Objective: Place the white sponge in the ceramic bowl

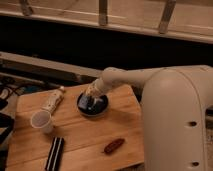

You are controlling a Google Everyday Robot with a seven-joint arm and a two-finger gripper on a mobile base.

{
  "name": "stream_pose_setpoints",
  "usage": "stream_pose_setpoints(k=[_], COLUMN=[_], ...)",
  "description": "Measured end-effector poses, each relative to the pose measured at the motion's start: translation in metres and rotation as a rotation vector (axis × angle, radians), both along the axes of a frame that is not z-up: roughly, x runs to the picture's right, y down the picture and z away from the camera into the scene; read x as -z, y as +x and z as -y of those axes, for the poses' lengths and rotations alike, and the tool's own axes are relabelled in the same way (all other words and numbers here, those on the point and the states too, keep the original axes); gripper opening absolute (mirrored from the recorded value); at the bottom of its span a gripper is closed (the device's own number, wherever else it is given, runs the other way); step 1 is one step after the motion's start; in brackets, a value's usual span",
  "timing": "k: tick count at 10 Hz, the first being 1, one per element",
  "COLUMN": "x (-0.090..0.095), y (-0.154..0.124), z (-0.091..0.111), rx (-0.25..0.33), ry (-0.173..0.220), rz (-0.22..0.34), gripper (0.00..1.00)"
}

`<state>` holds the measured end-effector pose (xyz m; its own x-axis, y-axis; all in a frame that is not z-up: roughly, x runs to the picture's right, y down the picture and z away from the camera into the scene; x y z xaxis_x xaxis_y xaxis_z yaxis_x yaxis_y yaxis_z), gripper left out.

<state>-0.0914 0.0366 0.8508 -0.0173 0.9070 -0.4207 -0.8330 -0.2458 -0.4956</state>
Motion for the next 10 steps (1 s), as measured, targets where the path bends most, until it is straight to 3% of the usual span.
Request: stream_pose_setpoints(k=[2, 3, 10], x=[0.0003, 0.0003, 0.0016], y=[-0.0008, -0.0006, -0.0001], z=[-0.0006, -0.0011, -0.0038], rx=[0.002, 0.002, 0.005], ry=[0.001, 0.000, 0.000], rz=[0.001, 0.001, 0.001], gripper=[0.68, 0.70, 0.70])
